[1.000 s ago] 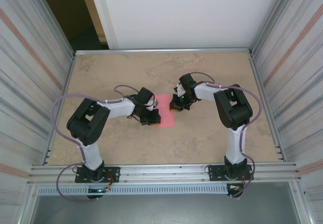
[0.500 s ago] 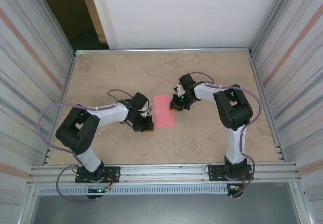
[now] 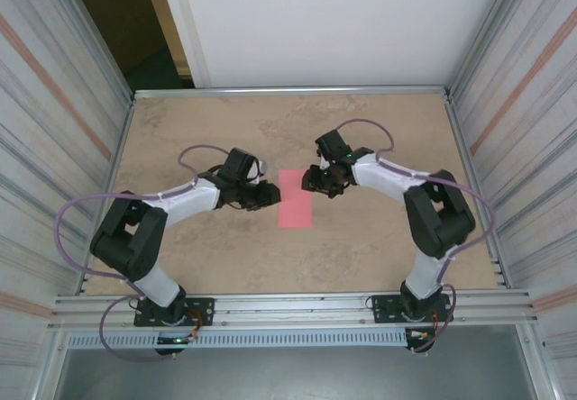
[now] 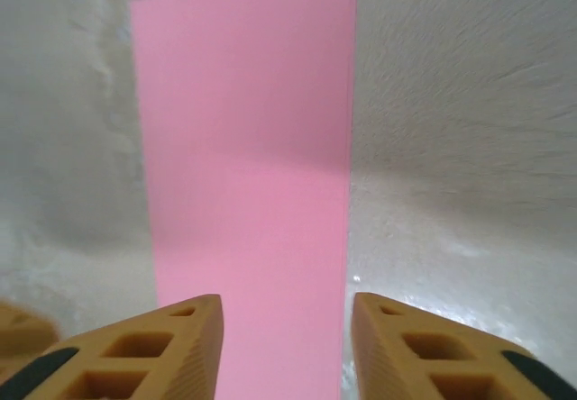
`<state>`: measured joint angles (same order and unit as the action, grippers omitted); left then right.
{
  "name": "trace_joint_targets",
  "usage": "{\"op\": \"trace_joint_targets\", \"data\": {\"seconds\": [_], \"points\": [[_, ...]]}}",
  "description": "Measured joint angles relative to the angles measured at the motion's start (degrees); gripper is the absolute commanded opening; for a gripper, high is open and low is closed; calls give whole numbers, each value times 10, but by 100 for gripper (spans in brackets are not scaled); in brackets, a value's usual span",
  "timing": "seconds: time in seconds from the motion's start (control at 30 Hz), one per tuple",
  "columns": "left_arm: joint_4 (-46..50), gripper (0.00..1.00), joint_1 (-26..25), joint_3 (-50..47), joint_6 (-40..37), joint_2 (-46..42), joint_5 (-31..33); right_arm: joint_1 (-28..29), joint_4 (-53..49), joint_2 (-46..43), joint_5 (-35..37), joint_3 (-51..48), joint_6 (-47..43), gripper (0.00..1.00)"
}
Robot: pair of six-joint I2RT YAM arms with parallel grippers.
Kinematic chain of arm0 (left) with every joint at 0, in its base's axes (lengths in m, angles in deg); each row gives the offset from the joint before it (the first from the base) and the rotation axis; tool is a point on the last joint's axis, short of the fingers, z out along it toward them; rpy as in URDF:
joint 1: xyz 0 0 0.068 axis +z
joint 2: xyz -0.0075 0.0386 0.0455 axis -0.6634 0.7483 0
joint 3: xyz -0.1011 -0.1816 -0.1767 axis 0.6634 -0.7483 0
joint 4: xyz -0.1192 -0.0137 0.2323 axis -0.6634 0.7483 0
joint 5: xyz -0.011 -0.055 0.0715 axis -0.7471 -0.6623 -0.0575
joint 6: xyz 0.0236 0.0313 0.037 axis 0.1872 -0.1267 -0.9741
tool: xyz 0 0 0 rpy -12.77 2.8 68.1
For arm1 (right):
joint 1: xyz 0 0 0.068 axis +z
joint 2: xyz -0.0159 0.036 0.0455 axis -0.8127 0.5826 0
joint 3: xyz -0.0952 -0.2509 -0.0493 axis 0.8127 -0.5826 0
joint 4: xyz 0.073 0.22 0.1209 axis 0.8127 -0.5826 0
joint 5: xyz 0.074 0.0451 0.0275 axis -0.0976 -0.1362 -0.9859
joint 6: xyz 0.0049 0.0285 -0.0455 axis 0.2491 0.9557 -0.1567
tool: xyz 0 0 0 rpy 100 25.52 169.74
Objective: Fold a paper plane with a square sheet of paper (pick it up from the middle)
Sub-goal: First fold the square sheet of paper in half at the center of the table, then fold the triangle a second time at the center of the table.
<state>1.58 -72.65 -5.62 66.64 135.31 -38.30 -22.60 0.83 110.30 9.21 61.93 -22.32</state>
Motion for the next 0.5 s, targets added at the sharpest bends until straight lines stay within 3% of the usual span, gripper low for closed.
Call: {"op": "trace_joint_targets", "data": {"seconds": [0.23,0.5], "points": [[-56,34,-1,60,21,86,-17,-18,54,-104,21,-103,43,60],[-41,33,0,134,28,158,-12,-64,95,-149,19,-182,72,60]]}}
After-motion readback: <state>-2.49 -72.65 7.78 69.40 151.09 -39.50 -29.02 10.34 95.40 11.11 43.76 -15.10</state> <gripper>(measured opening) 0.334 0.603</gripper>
